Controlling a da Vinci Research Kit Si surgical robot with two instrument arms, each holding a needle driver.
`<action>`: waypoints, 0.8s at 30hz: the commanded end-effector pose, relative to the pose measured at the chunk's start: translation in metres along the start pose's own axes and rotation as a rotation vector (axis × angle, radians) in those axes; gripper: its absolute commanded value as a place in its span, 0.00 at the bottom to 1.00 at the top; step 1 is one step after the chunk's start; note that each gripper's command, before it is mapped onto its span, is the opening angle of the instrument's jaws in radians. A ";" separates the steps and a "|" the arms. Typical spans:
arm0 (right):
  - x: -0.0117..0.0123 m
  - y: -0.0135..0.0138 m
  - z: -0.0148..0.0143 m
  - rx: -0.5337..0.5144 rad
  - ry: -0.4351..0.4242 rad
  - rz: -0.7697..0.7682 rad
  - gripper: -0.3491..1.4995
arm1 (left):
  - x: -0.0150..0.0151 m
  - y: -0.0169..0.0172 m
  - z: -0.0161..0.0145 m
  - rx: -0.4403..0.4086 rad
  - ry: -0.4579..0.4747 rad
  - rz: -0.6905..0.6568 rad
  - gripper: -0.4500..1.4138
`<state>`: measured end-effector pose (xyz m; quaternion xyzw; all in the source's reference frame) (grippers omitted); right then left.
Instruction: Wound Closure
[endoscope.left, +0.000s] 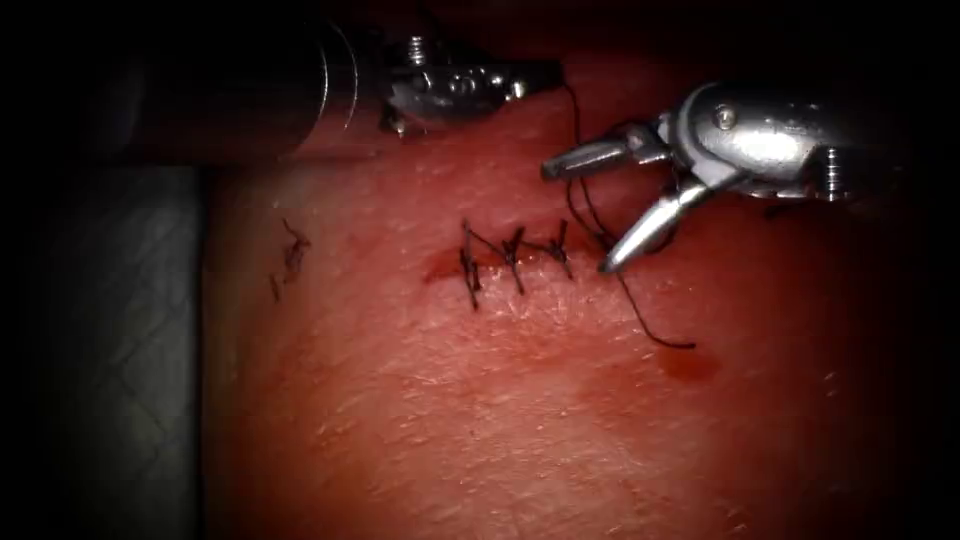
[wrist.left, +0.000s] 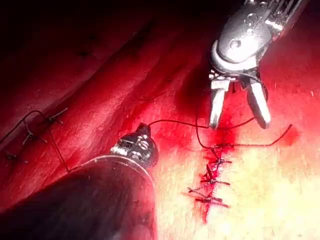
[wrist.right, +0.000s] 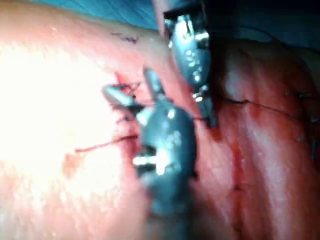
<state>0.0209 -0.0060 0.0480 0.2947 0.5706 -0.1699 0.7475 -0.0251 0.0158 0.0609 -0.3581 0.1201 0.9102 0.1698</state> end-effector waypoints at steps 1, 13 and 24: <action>-0.0005 -0.0002 0.0011 0.013 -0.013 -0.017 0.44 | 0.0000 0.0001 0.0007 0.000 0.002 0.000 0.00; -0.0019 -0.0023 0.0034 0.145 -0.186 -0.144 0.54 | -0.0002 -0.0009 -0.0004 0.006 0.024 -0.005 0.00; -0.0040 -0.0031 0.0015 0.238 -0.284 -0.242 0.57 | 0.0002 0.0001 -0.0023 0.011 0.029 -0.005 0.00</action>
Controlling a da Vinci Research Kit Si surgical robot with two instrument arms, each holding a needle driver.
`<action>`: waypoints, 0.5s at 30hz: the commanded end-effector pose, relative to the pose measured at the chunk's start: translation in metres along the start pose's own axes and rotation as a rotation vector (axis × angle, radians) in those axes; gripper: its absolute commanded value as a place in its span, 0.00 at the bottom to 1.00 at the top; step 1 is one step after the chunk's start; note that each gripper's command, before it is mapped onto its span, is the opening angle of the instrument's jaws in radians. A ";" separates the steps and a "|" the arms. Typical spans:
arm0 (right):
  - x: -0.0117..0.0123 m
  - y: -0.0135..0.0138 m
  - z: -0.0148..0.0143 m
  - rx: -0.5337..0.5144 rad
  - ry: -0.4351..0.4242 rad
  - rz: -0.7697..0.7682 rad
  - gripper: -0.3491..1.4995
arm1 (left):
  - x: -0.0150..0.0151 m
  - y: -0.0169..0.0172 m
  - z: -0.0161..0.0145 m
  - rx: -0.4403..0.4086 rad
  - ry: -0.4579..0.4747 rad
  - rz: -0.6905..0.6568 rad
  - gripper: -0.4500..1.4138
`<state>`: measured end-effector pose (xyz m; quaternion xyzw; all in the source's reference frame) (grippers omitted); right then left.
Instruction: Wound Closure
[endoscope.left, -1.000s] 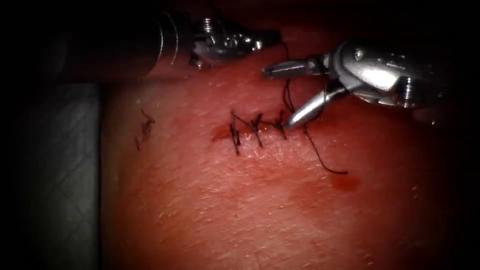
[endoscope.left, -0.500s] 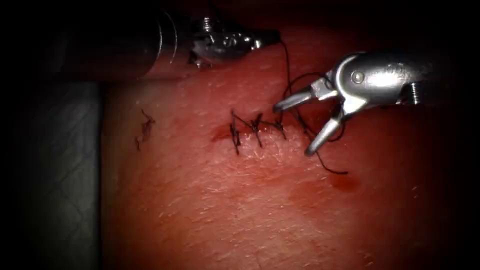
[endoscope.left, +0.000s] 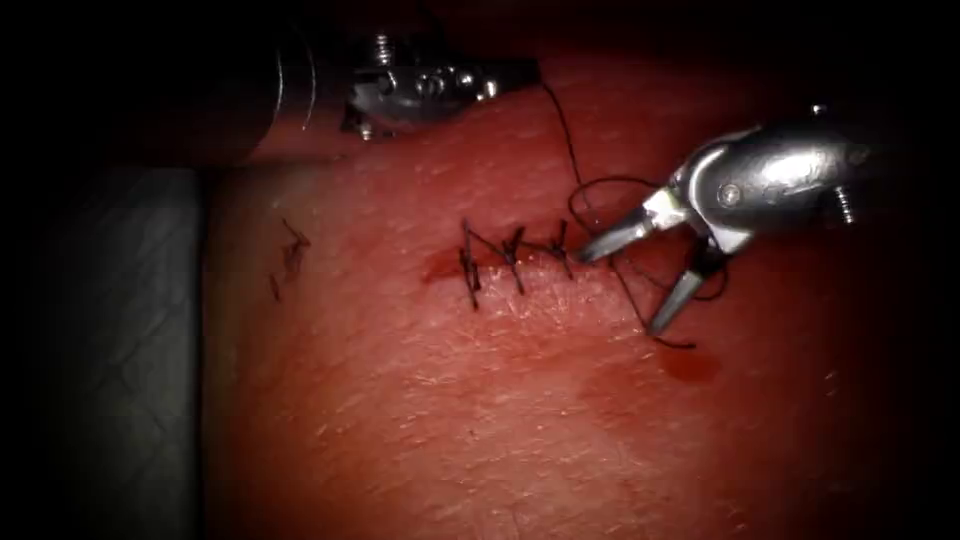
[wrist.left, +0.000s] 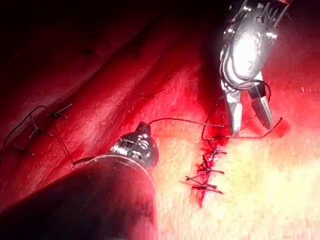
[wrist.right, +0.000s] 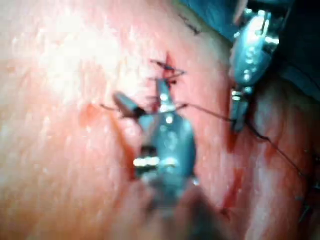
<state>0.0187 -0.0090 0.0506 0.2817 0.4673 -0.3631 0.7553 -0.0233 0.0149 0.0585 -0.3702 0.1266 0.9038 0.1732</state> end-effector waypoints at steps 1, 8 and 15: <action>-0.0004 -0.0002 0.0009 0.010 -0.004 -0.008 0.57 | 0.0000 0.0003 0.0006 0.002 0.003 0.001 0.00; -0.0011 -0.0011 0.0003 0.008 -0.014 -0.027 0.57 | 0.0002 0.0012 -0.0001 0.002 0.003 0.004 0.00; -0.0012 -0.0022 0.0006 0.011 -0.022 -0.048 0.57 | 0.0007 0.0023 -0.0006 0.006 0.001 0.006 0.00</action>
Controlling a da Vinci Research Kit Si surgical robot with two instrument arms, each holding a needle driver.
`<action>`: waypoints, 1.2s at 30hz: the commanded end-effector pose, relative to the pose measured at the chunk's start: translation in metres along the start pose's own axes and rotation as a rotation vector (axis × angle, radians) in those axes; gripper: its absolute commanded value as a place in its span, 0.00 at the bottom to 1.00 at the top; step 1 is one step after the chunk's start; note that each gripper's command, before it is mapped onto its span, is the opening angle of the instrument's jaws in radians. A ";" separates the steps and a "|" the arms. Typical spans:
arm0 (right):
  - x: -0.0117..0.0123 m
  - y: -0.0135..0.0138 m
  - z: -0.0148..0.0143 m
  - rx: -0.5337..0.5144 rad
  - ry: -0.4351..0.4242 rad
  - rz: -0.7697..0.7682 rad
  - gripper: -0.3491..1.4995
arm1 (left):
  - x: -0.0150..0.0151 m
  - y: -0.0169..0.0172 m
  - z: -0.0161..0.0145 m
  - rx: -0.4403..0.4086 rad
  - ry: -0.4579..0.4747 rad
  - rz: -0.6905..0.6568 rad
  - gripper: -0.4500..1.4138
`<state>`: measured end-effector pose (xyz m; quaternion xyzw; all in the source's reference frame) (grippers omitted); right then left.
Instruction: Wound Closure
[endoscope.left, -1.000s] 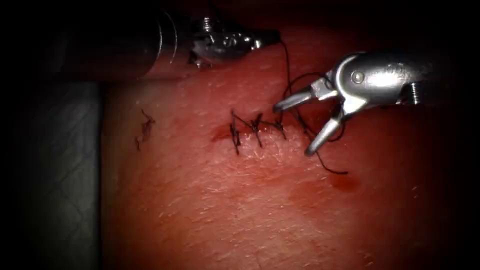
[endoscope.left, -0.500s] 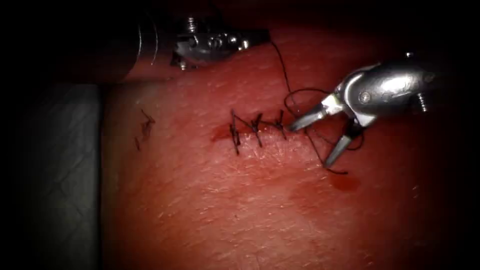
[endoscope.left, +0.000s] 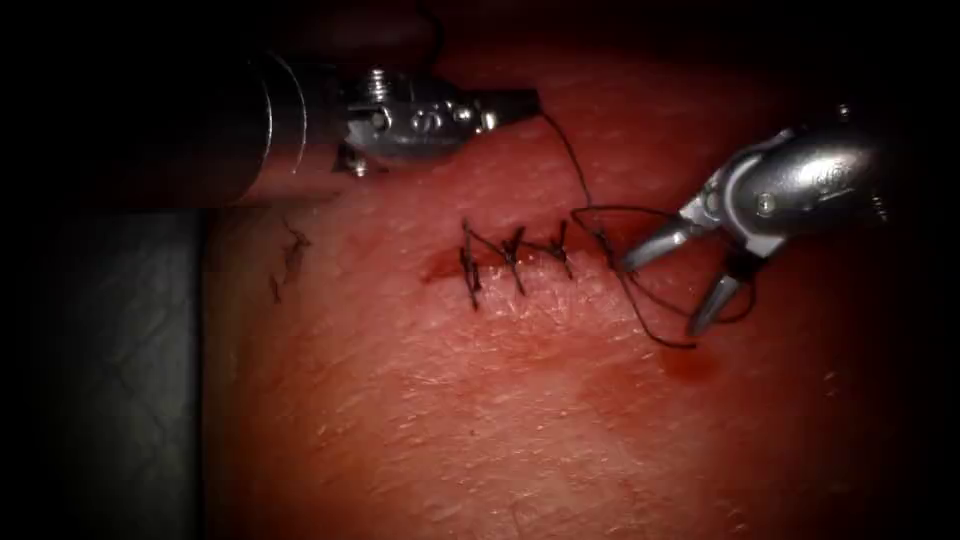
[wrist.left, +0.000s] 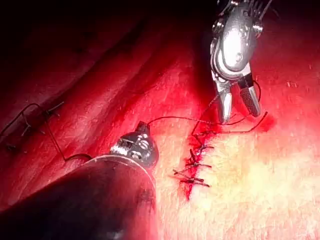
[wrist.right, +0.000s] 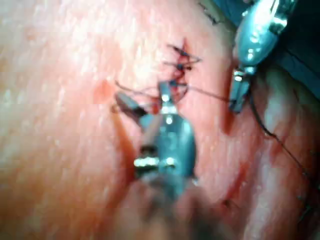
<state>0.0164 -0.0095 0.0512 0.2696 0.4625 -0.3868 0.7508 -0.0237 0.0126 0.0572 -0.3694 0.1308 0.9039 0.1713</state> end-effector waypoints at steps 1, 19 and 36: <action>0.0001 -0.0002 0.0014 0.005 0.001 -0.003 0.57 | 0.0000 0.0002 0.0008 -0.001 0.001 -0.001 0.00; 0.0013 -0.0014 0.0037 0.010 -0.006 -0.028 0.56 | -0.0006 -0.0010 0.0014 -0.003 0.007 -0.002 0.00; 0.0007 -0.0003 0.0028 -0.049 0.077 0.132 0.00 | -0.0004 0.0014 -0.0024 -0.010 0.015 0.016 0.00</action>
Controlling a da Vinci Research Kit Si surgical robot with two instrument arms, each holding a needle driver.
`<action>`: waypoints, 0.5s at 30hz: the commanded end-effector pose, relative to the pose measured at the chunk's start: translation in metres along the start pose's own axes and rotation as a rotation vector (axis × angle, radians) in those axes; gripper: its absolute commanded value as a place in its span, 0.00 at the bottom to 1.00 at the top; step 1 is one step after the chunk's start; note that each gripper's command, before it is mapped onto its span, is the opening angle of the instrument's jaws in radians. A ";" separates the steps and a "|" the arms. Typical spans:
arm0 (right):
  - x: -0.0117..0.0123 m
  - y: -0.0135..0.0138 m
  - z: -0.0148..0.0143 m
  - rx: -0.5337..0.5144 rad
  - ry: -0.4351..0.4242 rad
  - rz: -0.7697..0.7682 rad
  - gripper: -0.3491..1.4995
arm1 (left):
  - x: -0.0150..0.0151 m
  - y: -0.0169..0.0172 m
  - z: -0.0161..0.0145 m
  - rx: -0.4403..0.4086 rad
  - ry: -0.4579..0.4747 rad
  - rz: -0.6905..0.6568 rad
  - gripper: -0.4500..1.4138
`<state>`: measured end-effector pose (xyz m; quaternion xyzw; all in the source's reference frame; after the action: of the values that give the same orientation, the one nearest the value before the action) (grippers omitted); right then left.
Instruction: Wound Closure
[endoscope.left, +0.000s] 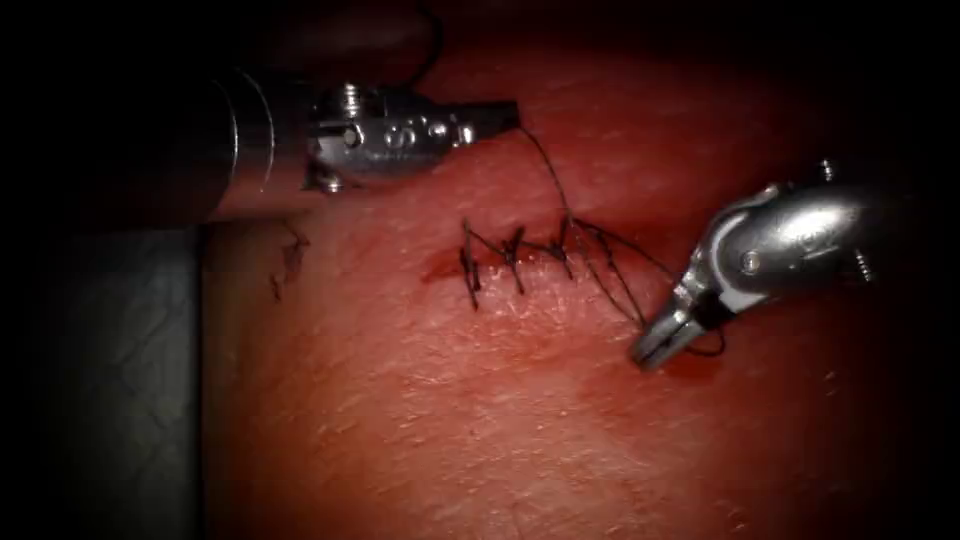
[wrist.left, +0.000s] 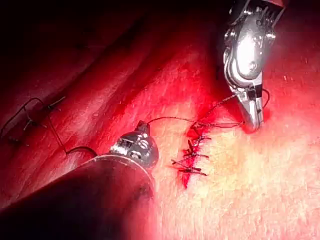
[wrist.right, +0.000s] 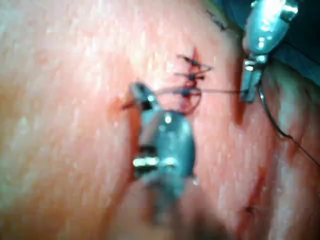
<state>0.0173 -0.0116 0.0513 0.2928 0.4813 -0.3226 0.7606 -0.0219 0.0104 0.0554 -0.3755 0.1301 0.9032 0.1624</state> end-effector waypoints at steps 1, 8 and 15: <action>-0.0004 0.0003 0.0005 -0.017 0.018 0.041 0.00 | 0.0002 0.0008 -0.0002 -0.001 0.005 0.003 0.00; -0.0012 0.0014 0.0001 -0.073 0.062 0.143 0.00 | 0.0019 0.0055 -0.0067 -0.017 0.025 0.004 0.00; -0.0016 0.0029 0.0004 -0.106 0.072 0.160 0.00 | 0.0041 0.0115 -0.0113 -0.035 0.073 0.025 0.00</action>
<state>0.0185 -0.0089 0.0528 0.2995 0.4990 -0.2222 0.7823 -0.0216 -0.0040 0.0450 -0.4120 0.1263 0.8918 0.1377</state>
